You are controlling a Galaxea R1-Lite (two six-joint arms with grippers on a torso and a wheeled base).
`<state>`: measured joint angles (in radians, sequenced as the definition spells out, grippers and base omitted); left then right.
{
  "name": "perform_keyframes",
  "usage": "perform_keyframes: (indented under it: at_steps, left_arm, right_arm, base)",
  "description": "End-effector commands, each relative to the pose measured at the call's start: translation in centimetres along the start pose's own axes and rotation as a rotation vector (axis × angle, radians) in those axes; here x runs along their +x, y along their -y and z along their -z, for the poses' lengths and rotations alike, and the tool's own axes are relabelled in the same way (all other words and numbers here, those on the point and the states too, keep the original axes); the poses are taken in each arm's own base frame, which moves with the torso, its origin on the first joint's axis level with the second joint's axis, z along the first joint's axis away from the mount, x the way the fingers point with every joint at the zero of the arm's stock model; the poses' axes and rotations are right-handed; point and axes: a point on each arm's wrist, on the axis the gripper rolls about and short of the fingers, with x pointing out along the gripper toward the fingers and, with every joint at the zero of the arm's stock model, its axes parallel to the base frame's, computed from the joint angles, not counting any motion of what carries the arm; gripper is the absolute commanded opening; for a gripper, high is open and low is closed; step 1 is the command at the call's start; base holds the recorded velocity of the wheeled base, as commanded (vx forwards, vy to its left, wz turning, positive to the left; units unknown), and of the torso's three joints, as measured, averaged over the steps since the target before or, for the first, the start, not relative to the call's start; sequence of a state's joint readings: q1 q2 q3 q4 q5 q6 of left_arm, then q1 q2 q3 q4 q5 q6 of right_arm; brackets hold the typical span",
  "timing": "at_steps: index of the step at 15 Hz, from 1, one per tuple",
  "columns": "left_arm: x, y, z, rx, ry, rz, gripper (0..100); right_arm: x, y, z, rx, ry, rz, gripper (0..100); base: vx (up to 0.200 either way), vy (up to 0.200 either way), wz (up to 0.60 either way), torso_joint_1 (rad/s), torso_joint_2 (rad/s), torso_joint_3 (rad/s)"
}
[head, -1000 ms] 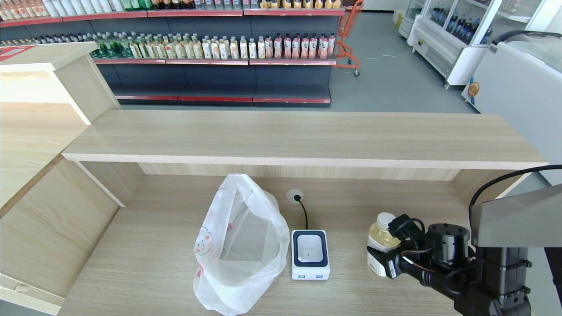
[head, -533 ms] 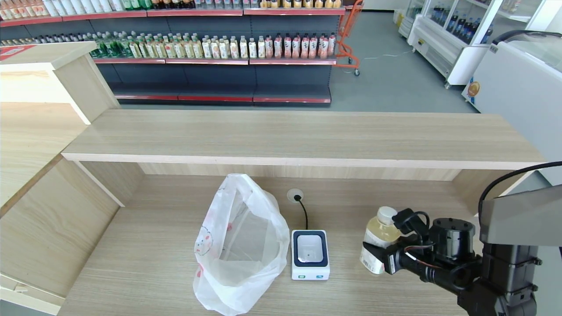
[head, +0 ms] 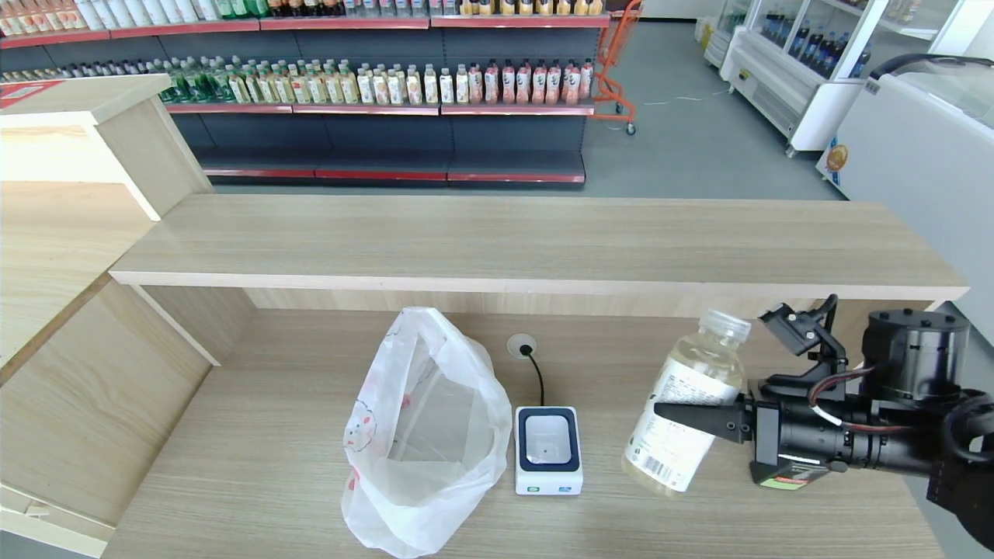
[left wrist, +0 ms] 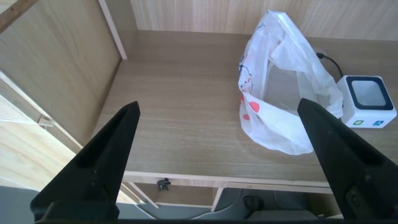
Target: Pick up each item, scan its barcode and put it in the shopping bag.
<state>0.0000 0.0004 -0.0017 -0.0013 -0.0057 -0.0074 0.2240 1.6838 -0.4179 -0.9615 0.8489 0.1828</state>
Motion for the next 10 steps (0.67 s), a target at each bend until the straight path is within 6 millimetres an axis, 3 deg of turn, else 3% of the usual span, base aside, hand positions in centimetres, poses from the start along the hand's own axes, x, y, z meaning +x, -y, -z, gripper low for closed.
perform_keyframes:
  at_steps: [1, 4, 10]
  left_arm:
    - [0.0, 0.0, 0.0, 0.0, 0.001, 0.0, 100]
    - [0.0, 0.0, 0.0, 0.0, 0.001, 0.0, 100]
    - [0.0, 0.0, 0.0, 0.0, 0.001, 0.0, 100]
  right_arm:
    - [-0.2, -3.7, -1.1, -0.082, 0.027, -0.106, 0]
    - [0.9, -5.8, -0.5, -0.111, -0.003, -0.197, 0]
    - [1.3, -7.1, 1.1, -0.14, -0.056, -0.258, 0]
  base:
    - [0.0, 0.0, 0.0, 0.0, 0.0, 0.0]
    - [0.0, 0.0, 0.0, 0.0, 0.0, 0.0]
    - [0.0, 0.0, 0.0, 0.0, 0.0, 0.0]
